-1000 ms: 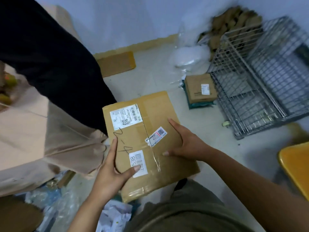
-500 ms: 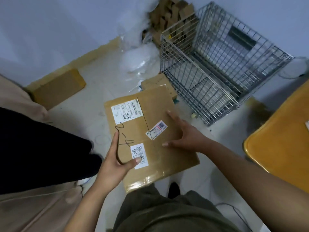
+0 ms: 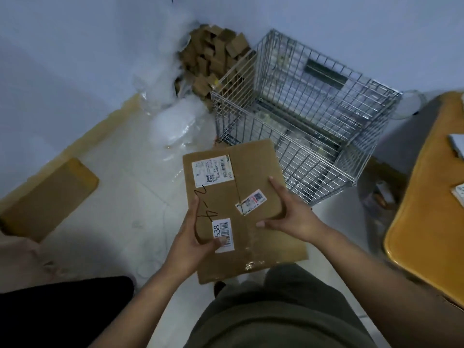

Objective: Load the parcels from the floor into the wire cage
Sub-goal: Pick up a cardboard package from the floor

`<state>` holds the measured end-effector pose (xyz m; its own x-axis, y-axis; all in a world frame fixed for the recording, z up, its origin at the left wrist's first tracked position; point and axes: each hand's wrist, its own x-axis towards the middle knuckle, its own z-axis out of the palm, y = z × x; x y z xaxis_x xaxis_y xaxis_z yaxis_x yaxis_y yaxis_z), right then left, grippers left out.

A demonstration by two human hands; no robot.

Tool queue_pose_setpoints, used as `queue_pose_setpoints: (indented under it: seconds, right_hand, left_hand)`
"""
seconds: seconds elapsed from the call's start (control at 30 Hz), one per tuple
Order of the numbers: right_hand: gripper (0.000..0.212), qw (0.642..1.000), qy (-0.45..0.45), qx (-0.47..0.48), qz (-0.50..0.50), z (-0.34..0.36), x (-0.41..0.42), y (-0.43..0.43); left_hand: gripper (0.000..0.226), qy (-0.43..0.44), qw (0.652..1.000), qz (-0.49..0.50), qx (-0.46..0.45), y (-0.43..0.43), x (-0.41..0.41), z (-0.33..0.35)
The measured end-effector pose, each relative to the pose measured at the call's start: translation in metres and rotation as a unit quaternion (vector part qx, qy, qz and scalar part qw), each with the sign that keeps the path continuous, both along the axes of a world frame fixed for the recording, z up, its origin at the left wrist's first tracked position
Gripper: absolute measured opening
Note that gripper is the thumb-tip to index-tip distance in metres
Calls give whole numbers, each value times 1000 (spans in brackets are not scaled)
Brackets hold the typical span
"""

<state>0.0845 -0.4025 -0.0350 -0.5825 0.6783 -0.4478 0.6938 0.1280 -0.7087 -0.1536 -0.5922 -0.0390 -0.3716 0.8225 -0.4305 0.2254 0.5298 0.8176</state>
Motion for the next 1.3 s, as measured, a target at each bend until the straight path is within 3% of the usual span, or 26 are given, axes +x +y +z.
queue_pose_setpoints:
  seconds: [0.3, 0.53, 0.77, 1.1, 1.3]
  right_hand:
    - [123, 997, -66, 13, 23, -55, -75, 110]
    - [126, 991, -64, -45, 111, -135, -147, 238]
    - [128, 982, -80, -79, 152, -245, -210, 337]
    - [131, 974, -119, -73, 179, -419, -262, 386]
    - [129, 972, -121, -79, 185, -448, -257, 395]
  left_hand:
    - [121, 23, 999, 7, -41, 108, -53, -48]
    - [125, 36, 989, 62, -128, 209, -92, -127]
    - [125, 7, 982, 123, -139, 292, -121, -241]
    - [128, -19, 975, 116, -191, 343, -157, -420]
    - [130, 14, 975, 95, -203, 341, -157, -449]
